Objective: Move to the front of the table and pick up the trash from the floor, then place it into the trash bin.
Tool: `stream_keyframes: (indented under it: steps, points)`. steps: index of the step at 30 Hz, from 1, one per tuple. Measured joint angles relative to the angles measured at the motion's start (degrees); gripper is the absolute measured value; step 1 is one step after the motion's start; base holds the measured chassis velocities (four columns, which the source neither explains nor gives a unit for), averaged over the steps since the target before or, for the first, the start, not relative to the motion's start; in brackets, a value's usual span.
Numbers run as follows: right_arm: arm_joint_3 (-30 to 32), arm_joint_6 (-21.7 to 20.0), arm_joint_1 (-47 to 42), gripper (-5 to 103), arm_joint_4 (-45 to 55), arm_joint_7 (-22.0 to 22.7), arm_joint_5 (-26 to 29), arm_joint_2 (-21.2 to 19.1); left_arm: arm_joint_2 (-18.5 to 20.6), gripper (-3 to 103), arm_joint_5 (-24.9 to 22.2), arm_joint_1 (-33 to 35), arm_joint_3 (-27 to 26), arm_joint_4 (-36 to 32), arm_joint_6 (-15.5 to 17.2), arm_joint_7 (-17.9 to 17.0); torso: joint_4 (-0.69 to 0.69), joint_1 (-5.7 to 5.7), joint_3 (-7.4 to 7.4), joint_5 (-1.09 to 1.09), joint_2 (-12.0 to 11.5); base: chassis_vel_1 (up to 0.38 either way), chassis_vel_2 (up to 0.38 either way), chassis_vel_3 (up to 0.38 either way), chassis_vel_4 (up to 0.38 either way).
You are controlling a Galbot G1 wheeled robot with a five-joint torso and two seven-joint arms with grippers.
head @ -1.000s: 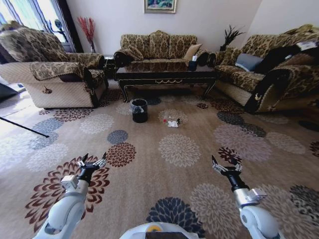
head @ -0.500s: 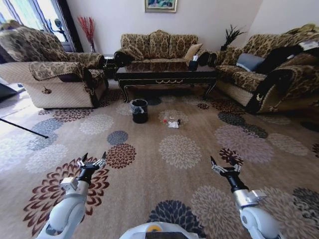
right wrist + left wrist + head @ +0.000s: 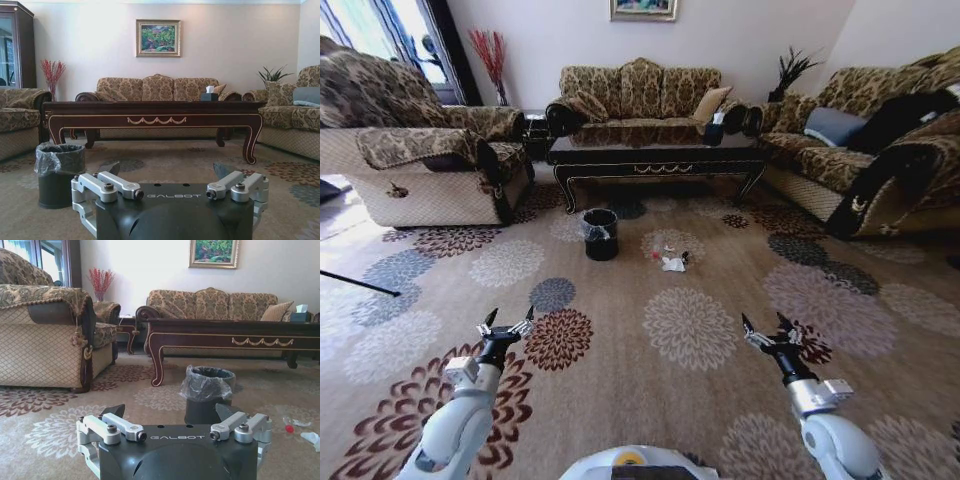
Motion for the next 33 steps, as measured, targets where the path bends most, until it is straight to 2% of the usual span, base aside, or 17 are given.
stream_keyframes:
  steps: [33]
  points:
    - [-0.87,-0.36,-0.34,100,0.34,-0.51,-0.65,0.57,-0.32,100,0.96,0.56,-0.15,-0.17,-0.39,-0.04,0.00,-0.01,0.09,-0.01,0.00,-0.205,0.206,0.211,-0.208]
